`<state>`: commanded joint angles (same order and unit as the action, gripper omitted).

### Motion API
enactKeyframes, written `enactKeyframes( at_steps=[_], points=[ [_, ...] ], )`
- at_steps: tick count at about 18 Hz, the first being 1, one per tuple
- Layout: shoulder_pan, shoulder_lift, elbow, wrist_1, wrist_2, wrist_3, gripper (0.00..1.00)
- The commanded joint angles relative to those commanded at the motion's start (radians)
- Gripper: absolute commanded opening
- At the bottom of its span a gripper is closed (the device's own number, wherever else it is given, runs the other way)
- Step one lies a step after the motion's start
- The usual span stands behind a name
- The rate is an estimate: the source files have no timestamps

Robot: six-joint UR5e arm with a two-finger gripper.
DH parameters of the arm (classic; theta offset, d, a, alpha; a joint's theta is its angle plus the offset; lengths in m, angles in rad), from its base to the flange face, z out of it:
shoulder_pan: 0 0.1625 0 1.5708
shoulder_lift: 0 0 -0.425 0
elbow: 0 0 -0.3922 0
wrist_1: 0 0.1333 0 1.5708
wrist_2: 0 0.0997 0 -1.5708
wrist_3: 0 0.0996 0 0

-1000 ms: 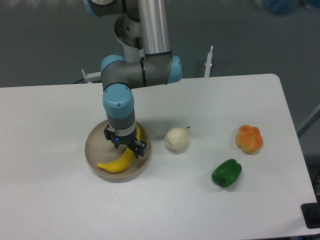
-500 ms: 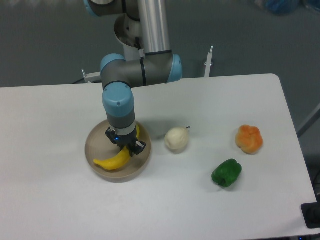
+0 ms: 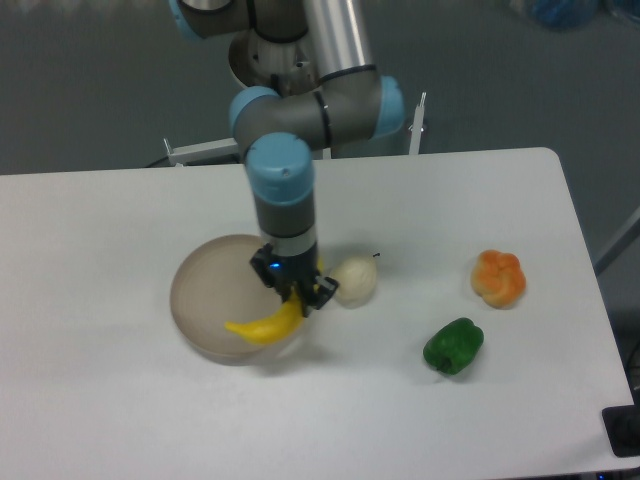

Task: Pick up the banana from the plate

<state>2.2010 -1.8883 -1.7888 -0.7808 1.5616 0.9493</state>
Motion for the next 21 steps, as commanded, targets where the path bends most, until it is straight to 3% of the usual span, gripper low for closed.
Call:
enactKeyframes(
  at_steps=[3,9,21],
  points=[
    [0.064,0.000,0.032,-0.002,0.000,0.078,0.25],
    [0.077,-0.002,0.083,-0.012,0.048,0.106,0.25],
    [0.141,-0.005,0.100,-0.021,0.074,0.204,0.25]
  ],
)
